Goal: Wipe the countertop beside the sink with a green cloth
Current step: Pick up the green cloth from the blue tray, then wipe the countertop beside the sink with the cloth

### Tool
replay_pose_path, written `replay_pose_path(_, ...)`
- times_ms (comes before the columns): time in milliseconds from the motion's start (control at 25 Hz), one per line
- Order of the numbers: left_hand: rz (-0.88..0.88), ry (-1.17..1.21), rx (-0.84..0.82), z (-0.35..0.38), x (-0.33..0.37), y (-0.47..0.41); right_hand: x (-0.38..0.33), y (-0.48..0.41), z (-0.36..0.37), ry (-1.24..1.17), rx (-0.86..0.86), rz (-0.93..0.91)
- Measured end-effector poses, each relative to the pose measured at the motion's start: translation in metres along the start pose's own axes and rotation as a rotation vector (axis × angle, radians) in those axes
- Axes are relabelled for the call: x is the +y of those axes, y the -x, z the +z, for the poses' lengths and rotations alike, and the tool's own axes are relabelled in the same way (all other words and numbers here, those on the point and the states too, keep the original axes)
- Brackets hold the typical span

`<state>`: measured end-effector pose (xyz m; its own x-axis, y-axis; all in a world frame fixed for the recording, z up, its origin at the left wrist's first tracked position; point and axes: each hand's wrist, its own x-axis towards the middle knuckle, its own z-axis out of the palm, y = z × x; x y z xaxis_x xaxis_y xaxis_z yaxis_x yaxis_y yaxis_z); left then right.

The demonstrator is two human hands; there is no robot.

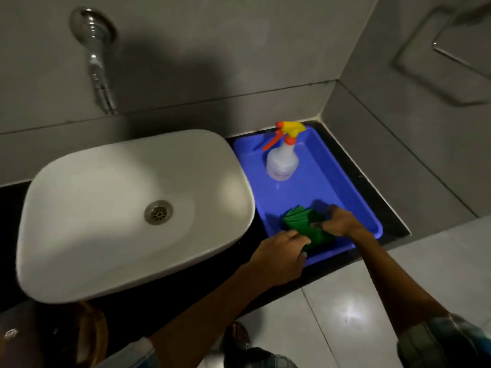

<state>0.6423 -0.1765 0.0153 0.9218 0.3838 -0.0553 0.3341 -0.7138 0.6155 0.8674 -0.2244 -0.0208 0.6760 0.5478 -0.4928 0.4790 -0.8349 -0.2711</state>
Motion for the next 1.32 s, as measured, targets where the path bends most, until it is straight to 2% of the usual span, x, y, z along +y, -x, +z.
replay_pose_path(80,-0.097,-0.106,-0.174,0.019,-0.005,-0.032,0.006,-0.010,0.006,-0.078,-0.070,0.074)
replay_pose_path(200,-0.256,-0.141,-0.370,0.038,-0.013,-0.058,0.008,-0.016,0.012,-0.302,-0.135,0.147)
replay_pose_path(280,-0.299,-0.132,-0.453,0.041,-0.015,-0.064,0.004,-0.011,0.008,-0.487,-0.171,0.142)
replay_pose_path(320,-0.312,-0.100,-0.443,0.039,-0.015,-0.063,0.000,-0.005,0.006,-0.575,-0.168,0.125)
replay_pose_path(400,-0.325,0.042,-0.317,0.029,-0.010,-0.055,-0.011,0.014,0.000,-0.771,-0.111,0.102)
replay_pose_path(520,-0.274,0.337,0.094,0.000,-0.001,-0.017,-0.028,0.054,-0.011,-1.092,-0.070,0.017)
replay_pose_path(640,-0.313,0.654,0.422,-0.043,-0.012,0.039,-0.072,0.107,-0.009,-1.476,-0.290,-0.144)
replay_pose_path(720,-0.395,0.865,0.529,-0.077,-0.032,0.085,-0.118,0.143,0.009,-1.562,-0.416,-0.240)
replay_pose_path(800,-0.421,0.870,0.687,-0.108,-0.069,0.143,-0.177,0.177,0.044,-1.494,-0.506,-0.359)
replay_pose_path(880,-0.445,0.813,0.826,-0.130,-0.100,0.194,-0.226,0.201,0.078,-1.273,-0.425,-0.516)
replay_pose_path(960,-0.537,0.701,0.983,-0.158,-0.159,0.297,-0.308,0.250,0.143,-1.011,-0.404,-0.617)
replay_pose_path(1040,-0.624,0.608,1.021,-0.166,-0.191,0.349,-0.346,0.272,0.180,-0.800,-0.341,-0.691)
replay_pose_path(1160,-0.804,0.387,1.070,-0.175,-0.272,0.470,-0.448,0.333,0.279,-0.435,-0.286,-0.962)
replay_pose_path(1240,-0.943,0.320,1.043,-0.166,-0.311,0.519,-0.497,0.358,0.331,-0.206,-0.357,-1.090)
replay_pose_path(1320,-1.027,0.329,0.971,-0.151,-0.338,0.549,-0.525,0.371,0.376,0.043,-0.402,-1.087)
